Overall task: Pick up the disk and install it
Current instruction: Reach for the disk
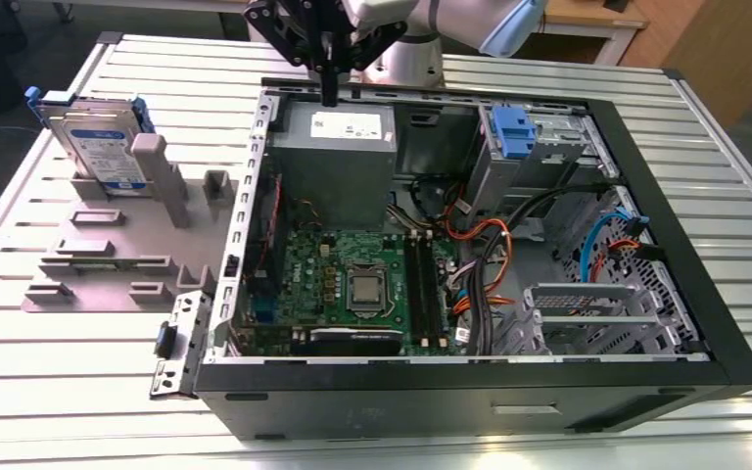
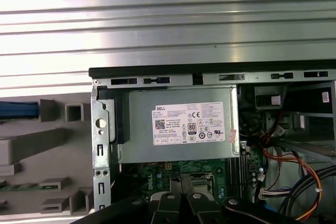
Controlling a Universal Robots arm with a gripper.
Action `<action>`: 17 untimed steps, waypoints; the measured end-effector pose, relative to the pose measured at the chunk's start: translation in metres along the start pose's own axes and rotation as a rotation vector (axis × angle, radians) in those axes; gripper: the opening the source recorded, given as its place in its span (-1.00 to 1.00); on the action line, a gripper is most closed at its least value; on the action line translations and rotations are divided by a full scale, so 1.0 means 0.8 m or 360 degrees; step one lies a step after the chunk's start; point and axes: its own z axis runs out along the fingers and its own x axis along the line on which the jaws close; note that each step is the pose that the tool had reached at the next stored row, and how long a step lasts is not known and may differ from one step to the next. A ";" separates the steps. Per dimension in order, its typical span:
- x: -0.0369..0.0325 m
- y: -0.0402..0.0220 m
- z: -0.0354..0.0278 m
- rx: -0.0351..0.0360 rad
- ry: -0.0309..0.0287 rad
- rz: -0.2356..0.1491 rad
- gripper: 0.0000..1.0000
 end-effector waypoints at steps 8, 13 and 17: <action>0.0029 -0.0002 0.0003 0.0000 0.00000 0.0000 -0.79; 0.0041 -0.0003 0.0003 0.0000 0.00000 0.0000 -0.79; 0.0052 -0.0004 0.0004 0.0000 0.00000 0.0000 -0.79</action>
